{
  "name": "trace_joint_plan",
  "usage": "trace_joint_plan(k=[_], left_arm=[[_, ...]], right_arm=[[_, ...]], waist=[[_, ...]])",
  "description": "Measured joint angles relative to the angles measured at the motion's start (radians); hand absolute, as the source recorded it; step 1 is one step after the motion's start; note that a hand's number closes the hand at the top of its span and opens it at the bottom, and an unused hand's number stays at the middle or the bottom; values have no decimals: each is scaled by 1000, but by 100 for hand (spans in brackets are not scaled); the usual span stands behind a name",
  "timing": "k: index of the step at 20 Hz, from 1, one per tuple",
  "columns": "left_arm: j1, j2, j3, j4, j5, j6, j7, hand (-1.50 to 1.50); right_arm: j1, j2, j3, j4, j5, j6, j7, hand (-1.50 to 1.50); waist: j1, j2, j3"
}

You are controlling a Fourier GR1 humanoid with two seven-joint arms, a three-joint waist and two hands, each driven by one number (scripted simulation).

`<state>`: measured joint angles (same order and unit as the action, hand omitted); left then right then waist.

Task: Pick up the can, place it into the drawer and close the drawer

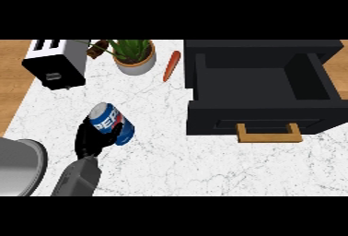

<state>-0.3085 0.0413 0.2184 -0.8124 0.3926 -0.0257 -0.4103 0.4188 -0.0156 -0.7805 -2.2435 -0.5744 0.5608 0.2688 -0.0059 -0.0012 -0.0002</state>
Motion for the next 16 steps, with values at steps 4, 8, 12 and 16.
trace_joint_plan(k=[4, 8, 12, 16], left_arm=[[3, 6, -33, -6, -8, -59, 7, 150], [8, 7, -63, -97, -5, -69, 49, 150], [18, -7, -102, -223, -9, -35, 126, 150], [15, -20, -149, -375, -34, 33, 205, 150]], right_arm=[[42, 10, 27, -20, -3, -14, -21, -150], [42, 8, 50, -24, 12, -40, -31, -150], [72, 13, 70, -43, 22, -55, -56, -150], [68, 6, 82, -65, 18, -81, -37, -150]], waist=[[-3, 0, 0], [0, -1, 0], [1, -1, 1], [4, -2, 1]])
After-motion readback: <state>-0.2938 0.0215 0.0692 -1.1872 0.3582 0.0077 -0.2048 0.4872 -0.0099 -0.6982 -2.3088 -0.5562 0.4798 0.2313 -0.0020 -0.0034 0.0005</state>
